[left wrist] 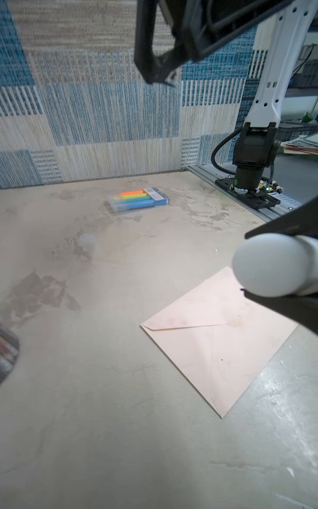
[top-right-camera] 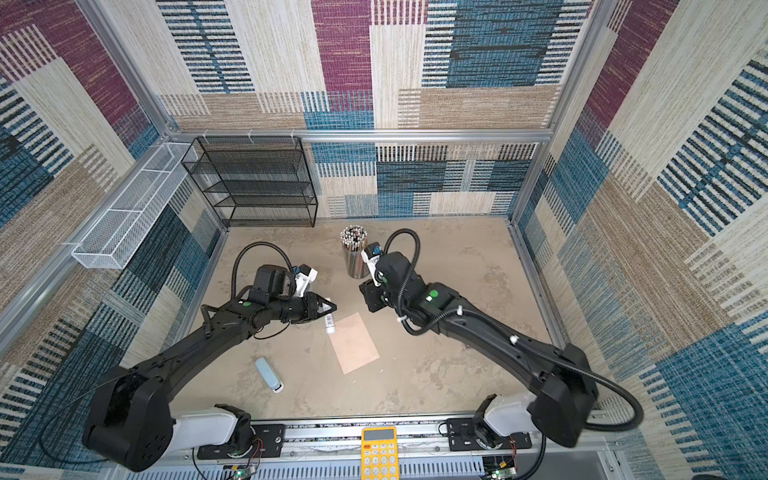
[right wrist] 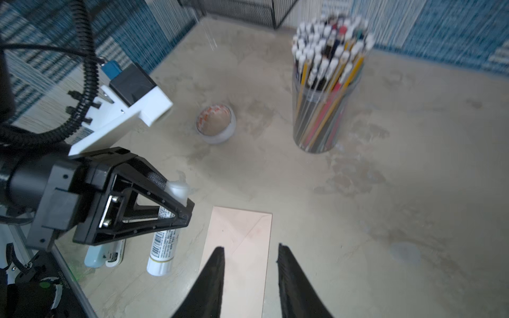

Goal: Place the letter into the envelope and seal it
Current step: 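Raise the right gripper off the envelope while the left gripper lifts the glue stick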

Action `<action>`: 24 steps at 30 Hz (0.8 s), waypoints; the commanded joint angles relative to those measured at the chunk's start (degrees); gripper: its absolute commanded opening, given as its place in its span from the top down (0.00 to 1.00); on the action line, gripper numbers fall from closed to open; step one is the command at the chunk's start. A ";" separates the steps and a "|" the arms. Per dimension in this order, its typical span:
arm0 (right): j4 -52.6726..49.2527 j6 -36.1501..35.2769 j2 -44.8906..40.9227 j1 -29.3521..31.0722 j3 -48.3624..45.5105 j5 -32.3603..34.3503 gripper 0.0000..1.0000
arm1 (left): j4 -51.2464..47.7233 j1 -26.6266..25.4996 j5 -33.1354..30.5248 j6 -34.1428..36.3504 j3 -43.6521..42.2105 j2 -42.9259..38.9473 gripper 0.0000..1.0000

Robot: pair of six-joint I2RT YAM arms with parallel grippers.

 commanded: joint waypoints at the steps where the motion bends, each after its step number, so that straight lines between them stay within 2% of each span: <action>1: 27.06 -6.73 -7.93 -0.09 -10.89 1.02 0.61 | -3.75 -0.09 -1.51 4.55 3.05 -4.30 0.84; 3: 36.23 -9.43 -12.59 -0.12 -18.42 1.14 0.57 | -3.01 -0.08 -1.99 5.34 4.98 -7.12 0.83; 7: 42.44 -11.00 -16.73 -0.17 -23.77 -2.52 0.47 | -0.36 -0.09 -1.80 6.52 8.29 -9.90 0.82; 15: 41.58 -6.74 -10.47 -0.34 -21.64 -16.80 0.43 | 8.90 -0.70 1.46 6.97 13.09 -7.25 0.81; 24: 45.68 -2.10 -6.13 -1.13 -22.81 -28.96 0.35 | 21.63 -1.52 5.55 7.03 12.88 -2.25 0.82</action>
